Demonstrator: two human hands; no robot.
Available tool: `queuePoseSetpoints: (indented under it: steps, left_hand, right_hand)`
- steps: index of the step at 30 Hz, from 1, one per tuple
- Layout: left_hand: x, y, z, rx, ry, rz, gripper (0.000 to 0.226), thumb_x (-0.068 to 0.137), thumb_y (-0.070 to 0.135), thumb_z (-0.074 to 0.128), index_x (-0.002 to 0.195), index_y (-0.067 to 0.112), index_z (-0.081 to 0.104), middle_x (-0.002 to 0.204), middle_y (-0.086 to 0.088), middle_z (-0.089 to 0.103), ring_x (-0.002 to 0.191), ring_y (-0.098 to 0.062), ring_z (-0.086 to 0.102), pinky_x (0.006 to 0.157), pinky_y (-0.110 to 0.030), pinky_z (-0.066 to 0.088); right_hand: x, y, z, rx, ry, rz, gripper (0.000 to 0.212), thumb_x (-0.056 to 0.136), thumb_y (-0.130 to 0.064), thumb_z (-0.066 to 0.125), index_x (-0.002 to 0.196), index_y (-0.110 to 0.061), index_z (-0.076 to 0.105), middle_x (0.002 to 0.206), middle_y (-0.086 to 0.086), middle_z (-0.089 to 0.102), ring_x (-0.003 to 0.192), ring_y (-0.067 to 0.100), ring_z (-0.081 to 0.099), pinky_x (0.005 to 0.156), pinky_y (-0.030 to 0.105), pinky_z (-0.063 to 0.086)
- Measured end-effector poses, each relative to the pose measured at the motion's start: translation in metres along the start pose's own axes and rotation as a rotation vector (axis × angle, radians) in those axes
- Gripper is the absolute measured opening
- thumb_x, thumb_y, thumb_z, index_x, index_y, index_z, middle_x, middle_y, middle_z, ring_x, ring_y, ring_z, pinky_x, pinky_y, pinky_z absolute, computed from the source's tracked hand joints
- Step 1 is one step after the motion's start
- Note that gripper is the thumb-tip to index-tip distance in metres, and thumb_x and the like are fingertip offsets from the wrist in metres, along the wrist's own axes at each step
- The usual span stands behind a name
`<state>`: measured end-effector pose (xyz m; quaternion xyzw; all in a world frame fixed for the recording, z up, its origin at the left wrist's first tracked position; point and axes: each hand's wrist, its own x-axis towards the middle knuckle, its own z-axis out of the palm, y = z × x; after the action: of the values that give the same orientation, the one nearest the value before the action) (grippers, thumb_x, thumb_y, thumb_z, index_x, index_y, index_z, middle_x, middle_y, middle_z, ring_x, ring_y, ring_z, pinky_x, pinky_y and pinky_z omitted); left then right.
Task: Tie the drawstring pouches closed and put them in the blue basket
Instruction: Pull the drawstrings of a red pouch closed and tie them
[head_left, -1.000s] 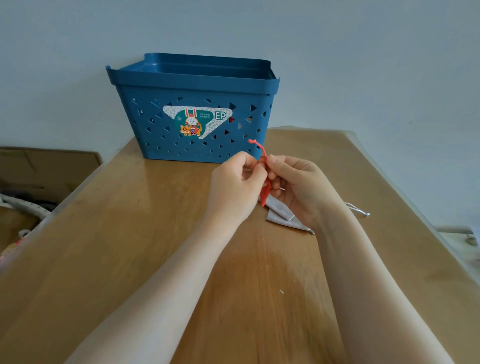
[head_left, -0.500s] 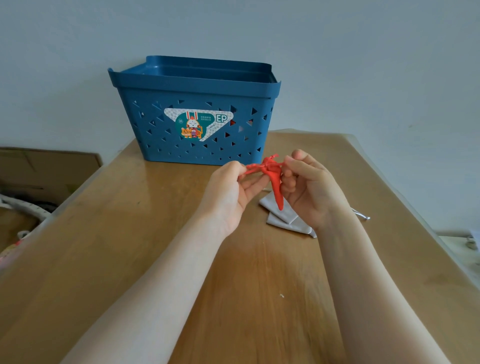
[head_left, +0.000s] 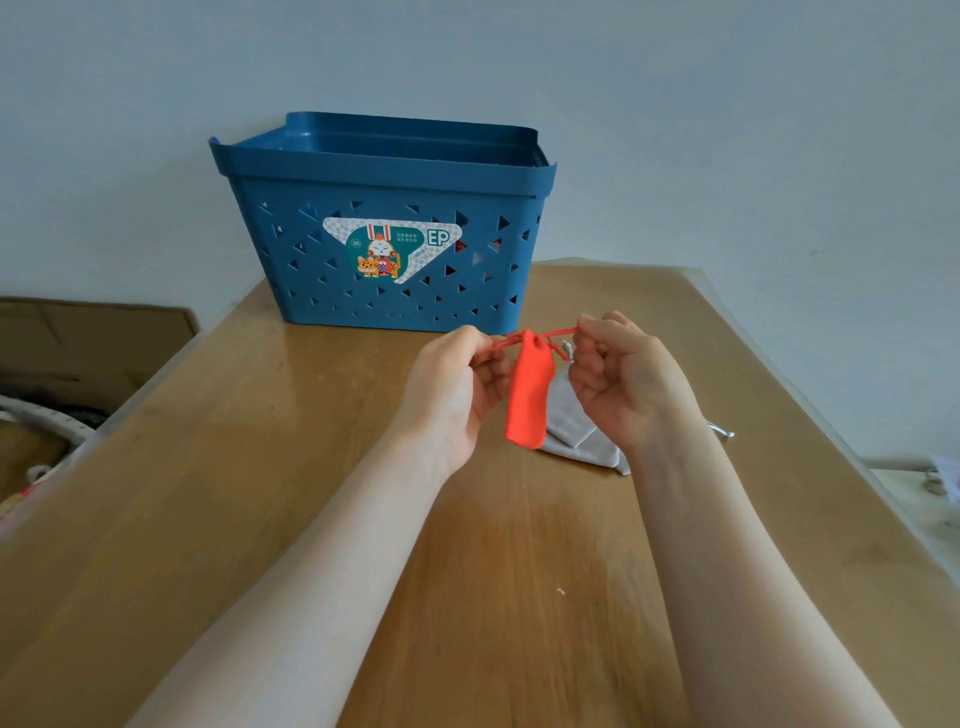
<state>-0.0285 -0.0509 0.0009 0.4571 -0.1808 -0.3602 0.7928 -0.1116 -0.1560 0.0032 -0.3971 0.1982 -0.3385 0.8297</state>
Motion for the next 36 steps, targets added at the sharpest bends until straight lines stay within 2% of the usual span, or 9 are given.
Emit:
queuePoseSetpoints:
  steps: [3, 7, 10, 14, 18, 21, 25, 31, 36]
  left_hand:
    - [0.0, 0.003, -0.001, -0.012, 0.002, -0.029, 0.029, 0.091, 0.001, 0.036, 0.071, 0.007, 0.056, 0.062, -0.003, 0.066, 0.055, -0.012, 0.063, 0.054, -0.021, 0.052]
    - [-0.004, 0.009, -0.006, -0.022, -0.042, -0.102, 0.056, 0.093, 0.007, 0.036, 0.041, 0.017, 0.055, 0.072, -0.005, 0.069, 0.071, -0.02, 0.068, 0.07, -0.033, 0.057]
    - [-0.001, 0.013, -0.012, -0.004, -0.026, -0.114, 0.044, 0.094, 0.012, 0.034, 0.052, 0.016, 0.046, 0.073, -0.004, 0.069, 0.071, -0.019, 0.068, 0.068, -0.034, 0.055]
    - [0.0, 0.016, -0.014, 0.016, -0.026, -0.101, 0.03, 0.093, 0.014, 0.035, 0.064, 0.018, 0.03, 0.064, 0.0, 0.064, 0.064, -0.017, 0.065, 0.064, -0.029, 0.053]
    - [-0.003, 0.019, -0.014, 0.105, -0.019, -0.067, 0.032, 0.096, 0.016, 0.038, 0.064, 0.016, 0.041, 0.06, 0.0, 0.06, 0.056, -0.013, 0.061, 0.058, -0.025, 0.05]
    - [-0.005, 0.022, -0.012, 0.128, -0.023, -0.015, 0.032, 0.1, 0.021, 0.038, 0.069, 0.016, 0.042, 0.071, -0.004, 0.07, 0.066, -0.015, 0.068, 0.063, -0.026, 0.055]
    - [-0.012, 0.022, -0.001, 0.232, -0.038, 0.118, 0.03, 0.101, 0.02, 0.035, 0.07, 0.017, 0.037, 0.098, -0.012, 0.073, 0.089, -0.025, 0.071, 0.079, -0.035, 0.056]
    - [-0.024, 0.019, 0.007, 0.744, -0.172, 0.48, 0.011, 0.086, 0.027, 0.052, 0.086, 0.024, 0.063, 0.102, 0.001, 0.069, 0.094, -0.017, 0.066, 0.09, -0.039, 0.051]
    - [-0.018, 0.016, -0.002, 1.045, -0.218, 0.447, 0.031, 0.092, 0.017, 0.055, 0.121, 0.027, 0.059, 0.123, 0.009, 0.057, 0.11, -0.007, 0.057, 0.097, -0.034, 0.047]
  right_hand:
    - [0.0, 0.001, 0.0, -0.026, -0.014, -0.017, 0.04, 0.088, 0.006, 0.046, 0.061, -0.017, 0.028, 0.045, -0.003, 0.043, 0.037, 0.006, 0.032, 0.039, 0.016, 0.021]
    - [-0.005, 0.001, 0.0, -0.18, -0.038, -0.101, 0.027, 0.089, 0.003, 0.053, 0.073, -0.016, 0.041, 0.059, 0.002, 0.041, 0.048, 0.008, 0.036, 0.04, 0.014, 0.03]
    - [-0.009, 0.0, 0.003, -0.407, -0.069, -0.182, 0.011, 0.089, -0.002, 0.058, 0.093, -0.012, 0.055, 0.051, -0.007, 0.051, 0.047, 0.006, 0.043, 0.044, 0.015, 0.032]
    - [-0.009, 0.005, 0.003, -0.667, -0.148, -0.159, 0.023, 0.089, -0.007, 0.06, 0.112, -0.008, 0.064, 0.056, -0.004, 0.053, 0.043, 0.005, 0.038, 0.043, 0.015, 0.031]
    - [-0.011, 0.006, 0.002, -0.77, -0.222, -0.137, 0.012, 0.089, -0.015, 0.061, 0.083, -0.016, 0.071, 0.055, -0.007, 0.052, 0.046, 0.005, 0.037, 0.044, 0.015, 0.031]
    - [-0.011, 0.004, 0.002, -0.798, -0.163, -0.172, 0.02, 0.087, -0.019, 0.064, 0.067, -0.017, 0.063, 0.048, -0.01, 0.049, 0.044, 0.004, 0.037, 0.044, 0.014, 0.032]
    - [-0.008, 0.005, 0.002, -0.761, -0.014, -0.237, 0.027, 0.087, -0.024, 0.064, 0.062, -0.017, 0.056, 0.039, -0.017, 0.043, 0.042, 0.0, 0.036, 0.044, 0.012, 0.031]
    - [-0.005, 0.005, 0.002, -0.781, 0.11, -0.351, 0.03, 0.085, -0.025, 0.065, 0.061, -0.011, 0.053, 0.049, -0.01, 0.041, 0.048, 0.004, 0.035, 0.048, 0.018, 0.03]
    - [-0.011, -0.001, 0.004, -0.677, 0.029, -0.327, 0.03, 0.09, -0.018, 0.061, 0.062, -0.014, 0.052, 0.039, -0.017, 0.045, 0.038, -0.003, 0.042, 0.041, 0.008, 0.031]
